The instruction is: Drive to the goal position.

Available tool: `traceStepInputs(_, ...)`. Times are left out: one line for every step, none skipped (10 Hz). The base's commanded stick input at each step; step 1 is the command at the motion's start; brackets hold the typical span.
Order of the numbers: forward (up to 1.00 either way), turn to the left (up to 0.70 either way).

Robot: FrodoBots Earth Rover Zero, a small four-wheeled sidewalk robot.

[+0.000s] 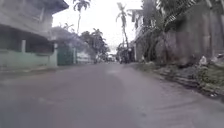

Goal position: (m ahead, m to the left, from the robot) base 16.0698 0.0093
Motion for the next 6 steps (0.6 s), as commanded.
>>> traceStepInputs(1.00,0.00)
traceStepInputs(1.00,0.00)
traceStepInputs(1.00,0.00)
traceStepInputs(1.00,0.00)
traceStepInputs(1.00,0.00)
traceStepInputs(1.00,0.00)
